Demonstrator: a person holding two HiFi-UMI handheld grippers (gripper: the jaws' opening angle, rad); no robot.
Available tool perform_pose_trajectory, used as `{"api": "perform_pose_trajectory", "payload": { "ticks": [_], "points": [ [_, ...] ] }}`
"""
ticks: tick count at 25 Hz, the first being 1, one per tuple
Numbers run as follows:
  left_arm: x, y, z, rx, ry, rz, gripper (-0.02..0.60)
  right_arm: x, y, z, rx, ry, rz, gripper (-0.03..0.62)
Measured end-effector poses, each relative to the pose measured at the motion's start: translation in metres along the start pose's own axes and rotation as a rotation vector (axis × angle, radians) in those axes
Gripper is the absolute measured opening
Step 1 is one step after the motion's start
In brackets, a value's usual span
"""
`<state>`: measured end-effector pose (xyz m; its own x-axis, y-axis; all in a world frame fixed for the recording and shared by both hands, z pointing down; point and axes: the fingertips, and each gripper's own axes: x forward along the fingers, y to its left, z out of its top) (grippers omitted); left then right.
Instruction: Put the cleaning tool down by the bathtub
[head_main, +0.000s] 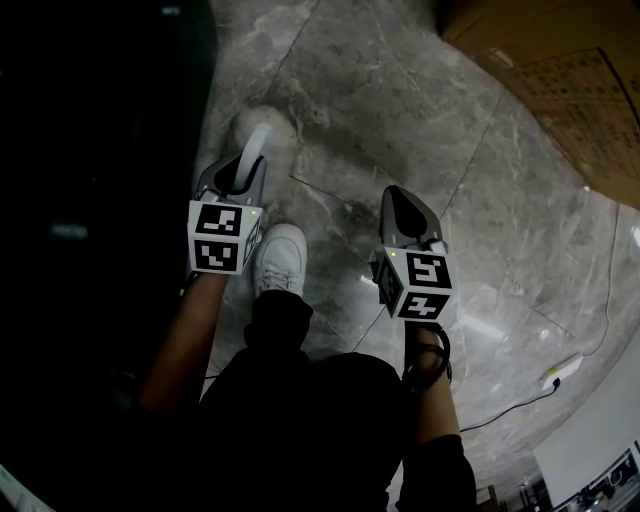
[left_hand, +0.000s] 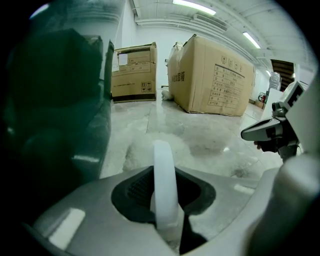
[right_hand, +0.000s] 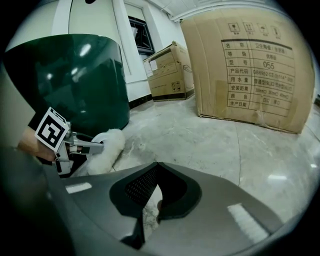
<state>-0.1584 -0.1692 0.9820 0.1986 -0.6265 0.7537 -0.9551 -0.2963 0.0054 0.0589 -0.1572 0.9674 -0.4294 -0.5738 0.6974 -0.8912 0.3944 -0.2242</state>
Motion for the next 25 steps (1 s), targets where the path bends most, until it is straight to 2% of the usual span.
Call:
{"api": "perform_pose_trajectory", "payload": {
  "ticks": [3,13,25],
  "points": [
    [0.005,0.003,0.001,-0.022,-0.014,0.004,0.086,0.003,0.002,0.000,-0.010,-0.010,0.010,0.015],
    [0.014,0.005,0.003,-0.027,-0.052,0.001,0.086,0.005,-0.005,-0.007,0.012,-0.041,0.010,0.015],
    [0.015,0.004,0.002,-0.016,-0.044,0.004,0.086,-0.011,-0.013,-0.007,-0.005,-0.074,0.016,0.015]
  ]
}}
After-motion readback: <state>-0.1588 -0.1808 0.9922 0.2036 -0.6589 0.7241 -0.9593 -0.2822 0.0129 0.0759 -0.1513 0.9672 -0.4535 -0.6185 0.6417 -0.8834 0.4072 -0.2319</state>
